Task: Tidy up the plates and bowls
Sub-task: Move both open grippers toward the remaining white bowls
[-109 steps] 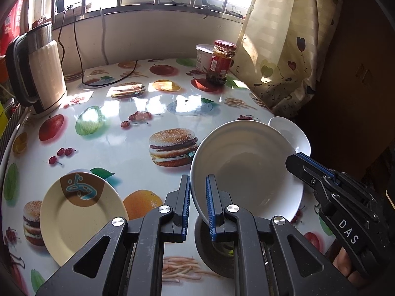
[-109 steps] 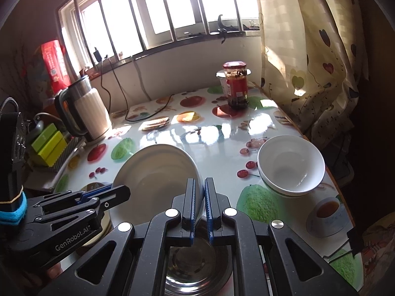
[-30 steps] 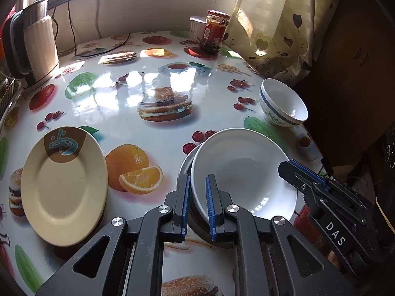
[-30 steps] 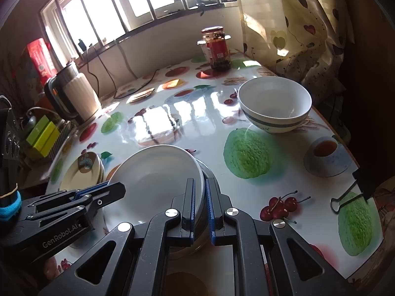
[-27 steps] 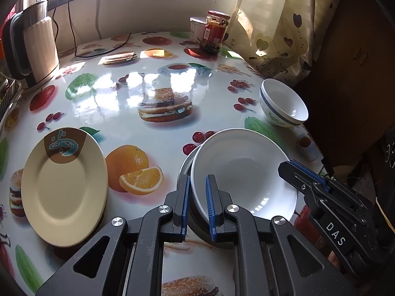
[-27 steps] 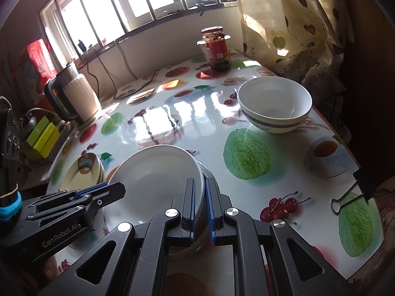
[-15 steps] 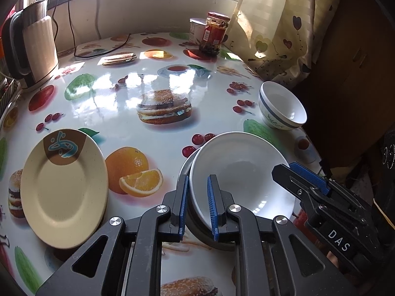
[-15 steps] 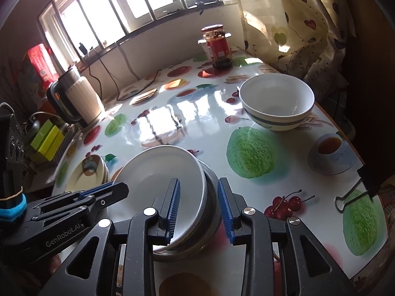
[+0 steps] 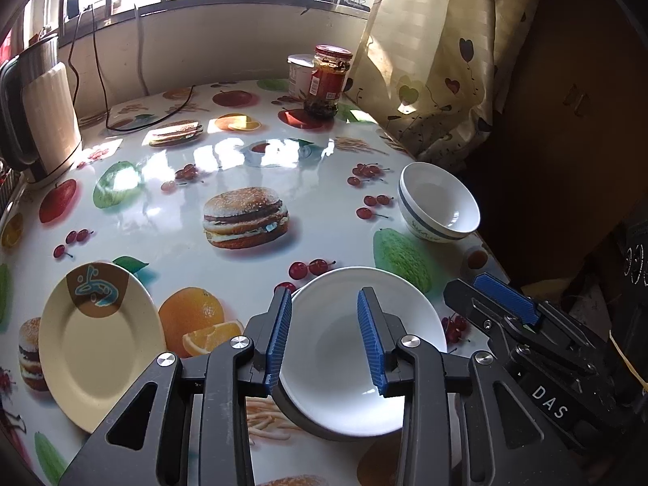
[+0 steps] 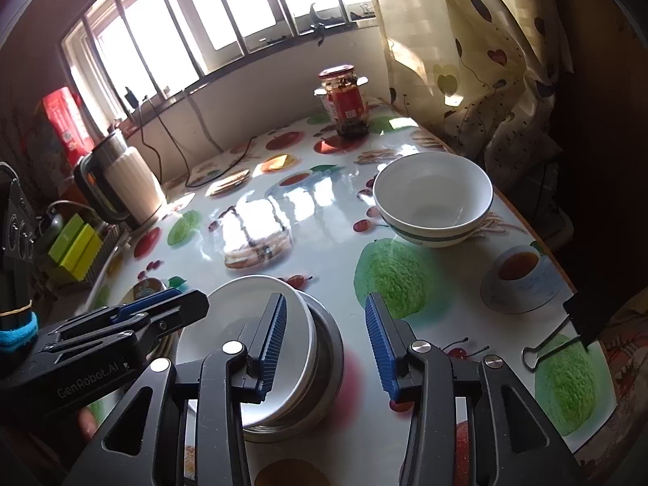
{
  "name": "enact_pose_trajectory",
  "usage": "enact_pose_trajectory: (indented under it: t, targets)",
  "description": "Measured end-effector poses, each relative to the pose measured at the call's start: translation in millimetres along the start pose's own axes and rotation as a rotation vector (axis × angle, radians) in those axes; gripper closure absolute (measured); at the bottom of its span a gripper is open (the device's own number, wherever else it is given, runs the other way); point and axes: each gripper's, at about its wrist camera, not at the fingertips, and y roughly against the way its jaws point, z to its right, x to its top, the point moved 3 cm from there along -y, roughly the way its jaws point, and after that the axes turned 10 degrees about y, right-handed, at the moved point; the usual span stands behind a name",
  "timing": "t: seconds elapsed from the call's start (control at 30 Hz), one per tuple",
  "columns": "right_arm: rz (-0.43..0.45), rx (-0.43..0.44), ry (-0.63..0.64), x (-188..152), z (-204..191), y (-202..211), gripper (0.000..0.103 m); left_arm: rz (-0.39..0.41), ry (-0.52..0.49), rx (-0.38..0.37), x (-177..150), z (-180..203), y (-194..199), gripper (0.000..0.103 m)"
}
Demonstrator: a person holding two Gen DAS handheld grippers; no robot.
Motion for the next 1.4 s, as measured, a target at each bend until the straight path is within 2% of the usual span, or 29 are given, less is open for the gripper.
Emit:
enact_pose_trajectory:
  t: [0.27,0.9,1.13,1.23,1.4]
  targets:
    - [0.024,-0.052,-0.007,13.9,21.0,7.8,0.057,0.001,-0.054,-0.011,15.1,23.7,-9.6,0.068]
    - [0.021,-0.167,-0.048,48.2,87.4,-3.0,0.056,-0.013,-0.116,-0.028,60.4,70.4,-46.2,0.068]
    - [0.005,-0.202,-0.056,56.4,108.9,-12.6,0.056,-0.012,-0.16,0.003,77.8,83.2,-59.6,0.068]
    - [-0.003,-0.215,-0.054,58.7,116.0,-17.5,0.056,-0.046,-0.159,0.01,84.2,84.8,-70.2,0.068]
    - [-0.016,-0.23,-0.077,60.1,130.7,-29.2,0.056,-0.057,-0.204,0.024,88.3,96.0,-83.1,0.068]
